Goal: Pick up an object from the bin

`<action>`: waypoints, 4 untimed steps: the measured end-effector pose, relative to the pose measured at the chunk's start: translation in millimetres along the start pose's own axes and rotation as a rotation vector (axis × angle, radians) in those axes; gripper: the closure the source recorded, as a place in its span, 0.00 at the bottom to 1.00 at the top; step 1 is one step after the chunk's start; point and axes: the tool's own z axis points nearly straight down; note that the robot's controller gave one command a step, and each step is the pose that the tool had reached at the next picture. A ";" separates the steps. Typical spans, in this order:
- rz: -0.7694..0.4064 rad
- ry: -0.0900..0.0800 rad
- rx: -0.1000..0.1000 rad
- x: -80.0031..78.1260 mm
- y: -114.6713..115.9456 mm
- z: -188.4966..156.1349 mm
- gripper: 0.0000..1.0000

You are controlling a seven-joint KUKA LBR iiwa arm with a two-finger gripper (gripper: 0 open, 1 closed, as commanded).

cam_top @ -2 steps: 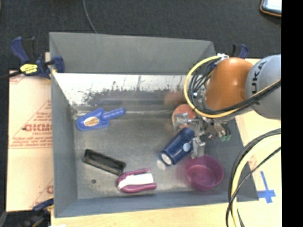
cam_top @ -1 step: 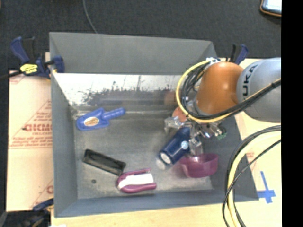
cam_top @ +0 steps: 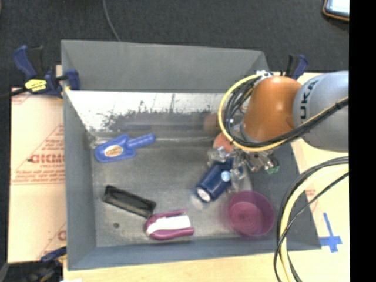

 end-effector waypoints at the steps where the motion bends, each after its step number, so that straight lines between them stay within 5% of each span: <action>1: 0.000 0.000 0.000 0.0 0.0 0.0 1.00; 4: 0.002 0.003 0.000 0.6 -0.9 -50.6 1.00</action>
Offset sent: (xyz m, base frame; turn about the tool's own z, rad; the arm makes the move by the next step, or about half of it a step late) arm 0.0000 0.0001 0.0348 -0.0001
